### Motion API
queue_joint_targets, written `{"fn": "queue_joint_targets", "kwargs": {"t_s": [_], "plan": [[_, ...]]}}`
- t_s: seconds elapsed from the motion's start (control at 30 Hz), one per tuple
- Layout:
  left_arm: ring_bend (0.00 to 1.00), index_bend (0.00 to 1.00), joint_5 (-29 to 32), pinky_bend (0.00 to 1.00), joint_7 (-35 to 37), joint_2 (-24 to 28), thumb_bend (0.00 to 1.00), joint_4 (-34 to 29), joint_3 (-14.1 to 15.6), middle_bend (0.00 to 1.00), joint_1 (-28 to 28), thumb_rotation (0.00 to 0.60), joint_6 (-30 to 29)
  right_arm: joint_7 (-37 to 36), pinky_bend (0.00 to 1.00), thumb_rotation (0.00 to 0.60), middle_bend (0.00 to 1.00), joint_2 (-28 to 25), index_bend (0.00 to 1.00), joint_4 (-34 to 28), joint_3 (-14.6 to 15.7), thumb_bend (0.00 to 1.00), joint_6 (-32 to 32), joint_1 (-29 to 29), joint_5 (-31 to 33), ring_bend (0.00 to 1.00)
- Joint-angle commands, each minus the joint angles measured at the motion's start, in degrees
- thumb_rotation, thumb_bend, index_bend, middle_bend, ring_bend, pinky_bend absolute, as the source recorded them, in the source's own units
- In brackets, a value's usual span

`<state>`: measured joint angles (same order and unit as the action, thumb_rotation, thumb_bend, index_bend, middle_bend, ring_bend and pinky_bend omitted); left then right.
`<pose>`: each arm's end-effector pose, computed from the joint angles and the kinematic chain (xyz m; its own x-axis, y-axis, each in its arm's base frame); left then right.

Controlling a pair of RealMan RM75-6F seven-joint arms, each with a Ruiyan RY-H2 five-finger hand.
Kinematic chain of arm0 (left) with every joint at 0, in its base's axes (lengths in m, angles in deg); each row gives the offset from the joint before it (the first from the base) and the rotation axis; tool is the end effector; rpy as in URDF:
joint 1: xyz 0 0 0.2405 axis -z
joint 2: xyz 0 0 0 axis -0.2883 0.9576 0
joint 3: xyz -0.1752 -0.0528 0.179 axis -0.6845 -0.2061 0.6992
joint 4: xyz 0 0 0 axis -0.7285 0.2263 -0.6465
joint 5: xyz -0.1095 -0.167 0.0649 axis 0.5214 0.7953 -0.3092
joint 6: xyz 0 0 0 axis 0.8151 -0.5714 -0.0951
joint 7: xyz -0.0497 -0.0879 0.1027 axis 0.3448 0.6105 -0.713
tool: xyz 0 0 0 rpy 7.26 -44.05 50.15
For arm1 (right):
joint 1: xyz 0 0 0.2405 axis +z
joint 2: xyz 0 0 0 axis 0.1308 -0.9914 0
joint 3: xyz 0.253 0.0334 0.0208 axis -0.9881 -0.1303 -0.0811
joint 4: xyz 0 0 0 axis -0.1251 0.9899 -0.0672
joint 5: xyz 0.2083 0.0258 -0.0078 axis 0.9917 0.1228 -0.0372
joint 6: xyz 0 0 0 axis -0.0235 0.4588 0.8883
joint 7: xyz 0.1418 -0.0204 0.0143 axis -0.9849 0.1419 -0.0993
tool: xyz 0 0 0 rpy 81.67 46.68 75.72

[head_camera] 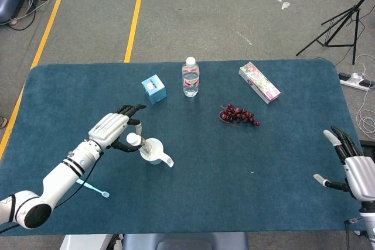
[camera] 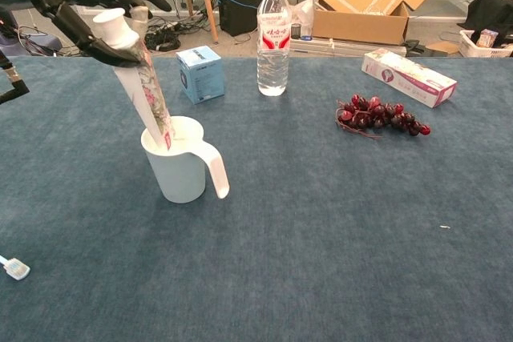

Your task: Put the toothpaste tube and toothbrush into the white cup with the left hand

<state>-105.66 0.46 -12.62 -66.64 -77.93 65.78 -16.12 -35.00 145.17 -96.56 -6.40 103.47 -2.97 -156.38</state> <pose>-0.0971 0.3454 0.1038 0.2441 0.4352 0.8666 0.9299 -0.3585 -0.0819 -0.3163 -0.1788 0.1861 0.2694 0.0032 0.9630 -0.9608 -0.0677 0.2690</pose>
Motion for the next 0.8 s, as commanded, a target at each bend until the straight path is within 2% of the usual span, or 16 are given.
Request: {"fn": "queue_joint_targets", "kwargs": {"t_s": [0.03,0.47,0.8], "plan": [[0.10,0.84,0.7,0.06,0.2,-1.0,0.36,0.9,0.1,0.08,0.5,0.600,0.4,-0.1,0.33,0.600,0.04,0.0,0.05,0.0,0.0,0.03,0.1,0.0,0.0,0.04],[0.10,0.84,2.1,0.06,-0.4,-7.3,0.36,5.7,0.9,0.09,2.1,0.600,0.5,-1.2,0.33,0.600,0.04,-0.6,0.05,0.0,0.0,0.03,0.3,-0.2,0.1,0.04],[0.10,0.82,2.1,0.06,0.2,-9.8,0.36,7.3,1.1,0.09,2.1,0.600,0.3,-1.4,0.33,0.600,0.04,-0.7,0.05,0.0,0.0,0.03,0.1,-0.2,0.1,0.04]]}}
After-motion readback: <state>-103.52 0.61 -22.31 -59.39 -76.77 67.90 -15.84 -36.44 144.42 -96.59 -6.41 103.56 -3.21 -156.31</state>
